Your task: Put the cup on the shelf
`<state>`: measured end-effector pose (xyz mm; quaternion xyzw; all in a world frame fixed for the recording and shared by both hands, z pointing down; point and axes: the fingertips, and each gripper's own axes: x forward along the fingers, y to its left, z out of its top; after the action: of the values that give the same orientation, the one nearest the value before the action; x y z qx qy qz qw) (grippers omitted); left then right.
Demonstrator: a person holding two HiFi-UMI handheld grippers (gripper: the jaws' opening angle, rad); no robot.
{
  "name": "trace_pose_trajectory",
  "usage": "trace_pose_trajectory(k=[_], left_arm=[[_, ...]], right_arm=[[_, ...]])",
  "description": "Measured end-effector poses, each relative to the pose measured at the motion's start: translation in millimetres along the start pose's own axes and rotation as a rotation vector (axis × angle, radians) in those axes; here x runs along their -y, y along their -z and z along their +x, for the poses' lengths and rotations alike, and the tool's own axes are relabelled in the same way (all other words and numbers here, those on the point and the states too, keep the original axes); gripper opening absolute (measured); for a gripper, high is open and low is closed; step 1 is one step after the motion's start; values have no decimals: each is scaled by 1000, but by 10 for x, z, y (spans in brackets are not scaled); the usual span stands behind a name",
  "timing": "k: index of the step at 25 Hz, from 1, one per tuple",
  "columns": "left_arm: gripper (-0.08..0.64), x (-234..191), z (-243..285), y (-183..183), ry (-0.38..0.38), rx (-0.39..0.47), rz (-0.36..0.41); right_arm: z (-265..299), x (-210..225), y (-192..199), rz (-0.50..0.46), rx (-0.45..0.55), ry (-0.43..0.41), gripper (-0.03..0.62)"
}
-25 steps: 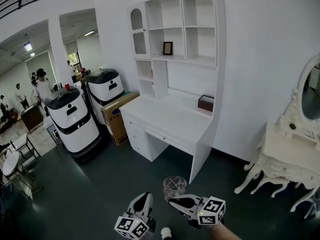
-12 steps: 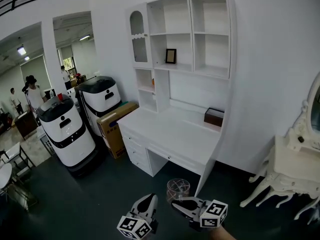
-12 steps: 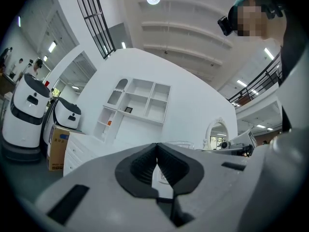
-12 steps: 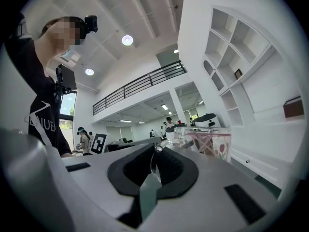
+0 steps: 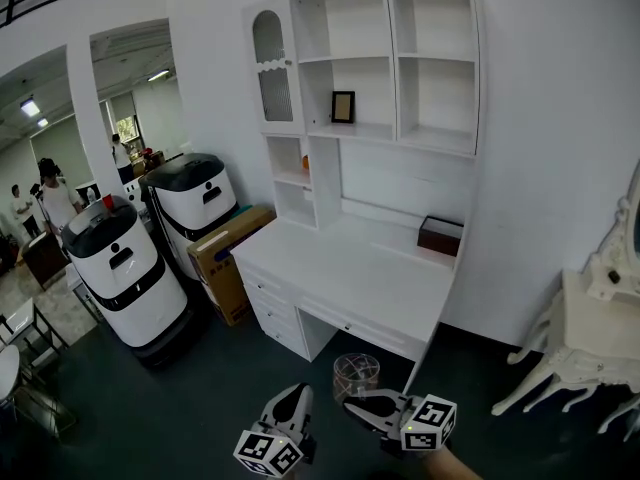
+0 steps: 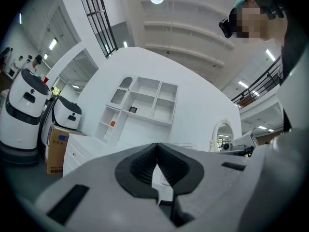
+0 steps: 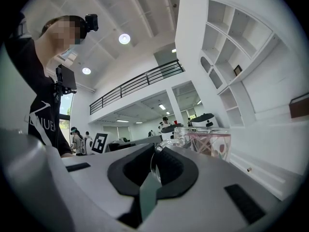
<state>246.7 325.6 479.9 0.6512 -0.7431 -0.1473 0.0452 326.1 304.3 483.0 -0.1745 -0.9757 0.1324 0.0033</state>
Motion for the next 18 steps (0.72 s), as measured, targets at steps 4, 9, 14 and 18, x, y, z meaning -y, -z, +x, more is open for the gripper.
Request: trace_pose_trajectory(k=[4, 9, 14, 18], left_arm=[[8, -224, 214, -2, 1, 6, -13], [8, -587, 499, -3, -15, 2, -17], [8, -1067, 906, -85, -40, -8, -5], [8, -1416, 1348, -227, -44, -9, -2]], right_arm=[[166, 268, -54, 7, -3, 4, 11], [457, 695, -84, 18, 0, -7, 11], [875, 1186, -165, 36, -12, -34, 11], [1168, 1603, -354, 28, -7, -51, 11]])
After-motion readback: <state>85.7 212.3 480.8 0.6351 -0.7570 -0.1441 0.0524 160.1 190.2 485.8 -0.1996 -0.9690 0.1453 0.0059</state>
